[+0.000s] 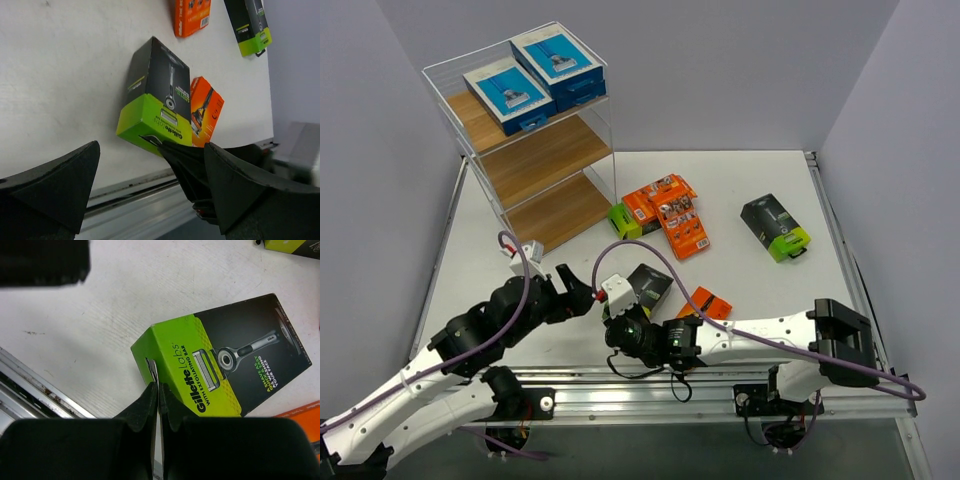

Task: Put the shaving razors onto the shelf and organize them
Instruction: Grab a shaving razor with the right arm, then pass the shaving razor from the right arm to the left

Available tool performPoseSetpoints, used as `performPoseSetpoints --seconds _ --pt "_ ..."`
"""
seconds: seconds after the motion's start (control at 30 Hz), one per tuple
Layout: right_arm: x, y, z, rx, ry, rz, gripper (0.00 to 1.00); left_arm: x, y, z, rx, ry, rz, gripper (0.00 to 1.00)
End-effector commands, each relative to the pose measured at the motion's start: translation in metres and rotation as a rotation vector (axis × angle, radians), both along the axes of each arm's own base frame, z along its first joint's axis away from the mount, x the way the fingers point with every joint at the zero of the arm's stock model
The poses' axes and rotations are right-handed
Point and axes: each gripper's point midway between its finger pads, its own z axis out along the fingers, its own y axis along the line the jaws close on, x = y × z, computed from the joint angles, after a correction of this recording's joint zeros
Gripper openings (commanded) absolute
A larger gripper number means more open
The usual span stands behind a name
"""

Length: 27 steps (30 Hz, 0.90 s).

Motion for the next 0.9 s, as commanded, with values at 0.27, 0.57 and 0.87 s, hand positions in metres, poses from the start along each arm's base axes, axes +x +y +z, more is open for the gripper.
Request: performPoseSetpoints --seconds 0.27,0.57,0.87 --pt "-0.016 -0.006 0.074 0.298 -0.040 -0.003 0.00 -0.013 -0.032 -0.036 -0.364 0.167 0.015 0.94" --pt "-0.034 -0.003 0.068 0.289 -0.026 0.034 0.00 0.006 -0.035 -0.040 -0.495 0.187 0.130 0.94" --pt "-0.042 -0.004 0.070 0.304 -0.028 0.039 0.00 -0.004 -0.067 -0.058 -0.659 0.335 0.057 0.94"
